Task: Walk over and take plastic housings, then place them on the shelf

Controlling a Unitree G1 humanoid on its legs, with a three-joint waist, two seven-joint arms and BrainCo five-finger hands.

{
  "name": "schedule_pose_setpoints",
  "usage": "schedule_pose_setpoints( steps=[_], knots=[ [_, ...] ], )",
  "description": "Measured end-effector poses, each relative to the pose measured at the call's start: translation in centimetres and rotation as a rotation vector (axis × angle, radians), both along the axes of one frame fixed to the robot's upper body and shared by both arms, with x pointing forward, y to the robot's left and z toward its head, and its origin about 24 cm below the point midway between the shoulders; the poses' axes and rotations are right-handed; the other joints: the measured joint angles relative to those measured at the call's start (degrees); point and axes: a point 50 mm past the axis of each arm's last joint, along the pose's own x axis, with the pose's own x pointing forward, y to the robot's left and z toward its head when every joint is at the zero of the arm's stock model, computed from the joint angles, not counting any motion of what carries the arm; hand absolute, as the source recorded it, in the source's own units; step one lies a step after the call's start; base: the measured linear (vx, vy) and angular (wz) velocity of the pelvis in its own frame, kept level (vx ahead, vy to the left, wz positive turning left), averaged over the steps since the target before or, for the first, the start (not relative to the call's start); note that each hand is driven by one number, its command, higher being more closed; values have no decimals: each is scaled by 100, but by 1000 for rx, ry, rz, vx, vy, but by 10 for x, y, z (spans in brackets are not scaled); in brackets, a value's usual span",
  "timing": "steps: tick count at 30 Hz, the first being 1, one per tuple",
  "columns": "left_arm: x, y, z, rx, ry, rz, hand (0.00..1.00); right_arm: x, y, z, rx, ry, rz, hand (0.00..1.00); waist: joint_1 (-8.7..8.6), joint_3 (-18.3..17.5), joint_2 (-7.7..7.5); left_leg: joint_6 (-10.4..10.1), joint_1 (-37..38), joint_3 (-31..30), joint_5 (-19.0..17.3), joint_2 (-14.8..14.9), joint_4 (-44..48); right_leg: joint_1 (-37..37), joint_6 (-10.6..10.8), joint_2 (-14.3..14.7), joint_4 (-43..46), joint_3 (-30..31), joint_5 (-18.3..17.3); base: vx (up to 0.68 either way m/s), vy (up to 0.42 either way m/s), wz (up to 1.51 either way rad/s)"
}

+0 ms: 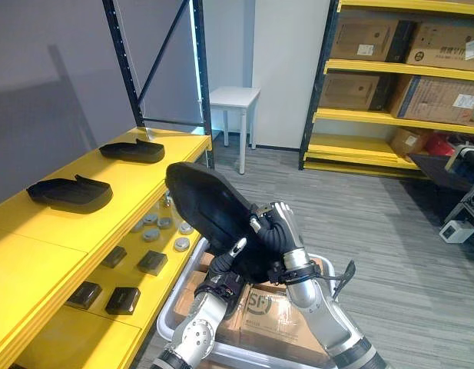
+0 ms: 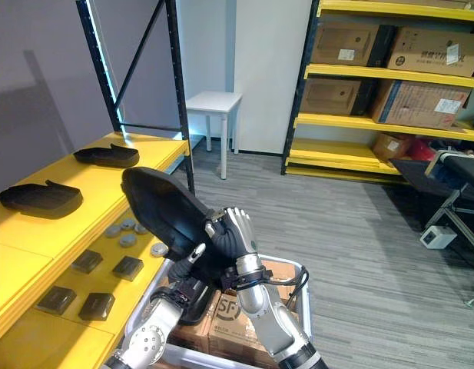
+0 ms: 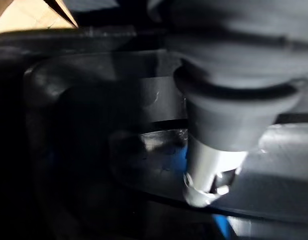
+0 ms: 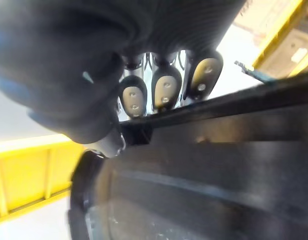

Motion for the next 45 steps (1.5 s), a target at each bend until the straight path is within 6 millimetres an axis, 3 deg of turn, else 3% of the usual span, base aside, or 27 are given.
schedule_pose_setpoints(
  steps=[9, 12, 13, 14, 16, 17, 19, 20, 22, 24, 25, 26, 27, 29, 30, 31, 33, 35, 36, 37, 38, 39, 40, 41, 42, 44, 45],
  knots=[
    [2, 15, -3, 16, 10, 112, 100, -19, -2, -16, 48, 53, 64, 100, 6, -41, -93, -30, -48, -116, 8, 18, 6, 49, -4, 14, -19, -148, -1, -4, -2, 5],
    [-1, 23, -6, -21, 25, 178, 100, -31, 2, -32, 88, 124, 112, 100, 1, -38, -98, -78, -168, -378, 41, 10, 44, 47, -39, 29, 4, -400, -34, -17, -32, 41],
    [-6, 28, -3, -49, 4, 217, 100, -41, 10, -49, 72, 206, 160, 100, 16, -36, -98, -111, -222, -532, 66, 11, 45, 66, -45, 40, 28, -534, -80, -4, -77, 77],
    [-15, 27, 10, -71, -67, 230, 100, -54, 21, -79, 40, 353, 221, 0, 108, -26, -94, -146, -279, -756, 94, 6, 47, 102, -58, 47, 92, -757, -163, 1, -77, 80],
    [-24, 26, 20, -70, -131, 240, 100, -65, 29, -99, 12, 450, 259, 0, 195, -12, -89, -159, -281, -946, 113, -12, 43, 202, -51, 44, 105, -945, -228, 18, -61, 74],
    [-38, 34, 24, -45, -182, 294, 100, -72, 35, -109, 12, 515, 294, 0, 276, -2, -76, -169, -277, -1188, 118, -44, 62, 330, -53, 36, 141, -1160, -312, 22, -65, 74],
    [-52, 51, 21, 25, -192, 377, 100, -70, 38, -103, 46, 506, 306, 0, 359, 72, -31, -201, -387, -1568, 109, -122, 173, 425, -43, 12, 321, -1526, -485, 0, -74, 125],
    [-62, 68, 13, 135, -170, 457, 100, -66, 40, -97, 104, 500, 320, 0, 407, 128, 11, -287, -558, -2041, 161, -214, 240, 454, -40, -22, 506, -2004, -663, -12, -76, 162],
    [-70, 82, 6, 215, -140, 520, 100, -63, 40, -94, 152, 497, 319, 0, 527, 148, 25, -298, -695, -2200, 244, -221, 167, 431, -35, -73, 630, -2339, -781, -9, -74, 126],
    [-85, 111, -3, 362, -76, 655, 100, -51, 38, -88, 184, 485, 312, 0, 651, 207, 44, 477, -969, -883, 377, 99, -102, 489, -27, -166, 644, -2926, -851, -4, -101, 145],
    [-92, 122, -5, 450, -53, 713, 100, -39, 33, -84, 191, 467, 285, 0, 692, 275, 92, 780, -1091, 196, 527, 336, -159, 569, 19, -261, 632, -3245, -850, 19, -77, 136],
    [-95, 125, -7, 487, -43, 728, 100, -34, 28, -82, 205, 462, 267, 0, 714, 300, 151, 803, -1161, 709, 541, 455, -152, 611, 35, -287, 630, -3417, -856, 57, -10, 154],
    [-101, 127, -9, 572, -27, 743, 100, -23, 17, -79, 239, 456, 219, 0, 782, 307, 234, 795, -1279, 1970, 539, 714, -119, 680, 146, -387, 629, -3819, -840, 69, 27, 127],
    [-104, 127, -10, 674, -18, 751, 100, -16, 7, -76, 290, 457, 181, 0, 768, 298, 248, 731, -1369, 3235, 576, 917, -54, 801, 236, -520, 618, -4335, -836, 144, 72, 143],
    [-105, 128, -9, 704, -15, 755, 100, -16, 5, -76, 299, 459, 176, 0, 777, 296, 251, 623, -1371, 3504, 655, 931, -69, 864, 243, -566, 618, -4509, -835, 211, 124, 148],
    [-109, 129, -7, 754, -12, 772, 100, -17, 4, -76, 315, 468, 181, 0, 782, 280, 273, 364, -1369, 3459, 1018, 808, -184, 1002, 281, -636, 620, -4743, -859, 216, 146, 100],
    [-114, 136, -2, 865, -7, 805, 100, -21, 6, -80, 323, 491, 197, 0, 845, 263, 207, 301, -1352, 3179, 1412, 493, -204, 1230, 416, -849, 658, -5011, -867, 290, 188, 94],
    [-116, 146, 5, 978, -2, 853, 100, -25, 10, -82, 331, 514, 222, 0, 833, 226, 156, 404, -1348, 2967, 1266, 109, -217, 1278, 411, -1314, 1201, -5232, -856, 334, 218, 95],
    [-117, 150, 14, 1031, -30, 886, 100, -27, 11, -83, 332, 524, 235, 0, 815, 228, 144, 495, -1312, 2761, 1227, -92, -182, 1251, 379, -1735, 1946, -5222, -834, 350, 233, 110],
    [-114, 151, 25, 1087, -74, 906, 100, -27, 7, -83, 357, 536, 240, 0, 808, 245, 115, 592, -1183, 2539, 1148, -277, -165, 1246, 101, -2162, 2823, -5135, -637, 327, 220, 115],
    [-112, 151, 29, 1109, -95, 913, 100, -28, 5, -83, 371, 543, 240, 0, 804, 249, 114, 642, -1105, 2430, 1102, -362, -165, 1212, -182, -2331, 3235, -4994, -437, 275, 193, 117],
    [-110, 151, 37, 1150, -131, 938, 100, -28, 2, -84, 406, 562, 243, 0, 763, 257, 122, 724, -934, 2198, 1012, -406, -177, 1026, -763, -2551, 3967, -4405, 100, 197, 143, 95],
    [-107, 153, 43, 1177, -159, 956, 100, -29, 1, -86, 421, 577, 251, 0, 697, 266, 120, 764, -843, 2022, 947, -413, -177, 689, -637, -2534, 4538, -3724, -170, 249, 103, 117],
    [-100, 154, 49, 1187, -184, 978, 100, -30, 2, -86, 455, 594, 271, 0, 541, 299, 134, 810, -701, 1723, 836, -383, -185, 1, -425, -2102, 5228, -2516, -975, 152, 24, 82],
    [-98, 154, 51, 1189, -191, 978, 100, -30, 2, -87, 460, 599, 271, 0, 509, 310, 134, 816, -659, 1660, 817, -382, -185, -107, -400, -1974, 5296, -2284, -1085, 192, -1, 91],
    [-79, 139, 58, 1145, -268, 942, 100, -45, -9, -92, 582, 648, 276, 0, 260, 406, 127, 786, -267, 1227, 684, -398, -226, -665, -238, -1176, 4834, -1252, -1617, 139, -16, 91],
    [-75, 136, 60, 1131, -283, 929, 100, -48, -11, -92, 609, 648, 279, 0, 204, 411, 124, 772, -256, 1142, 670, -398, -230, -781, -233, -1051, 4530, -1165, -1653, 69, -28, 73]
  ],
)
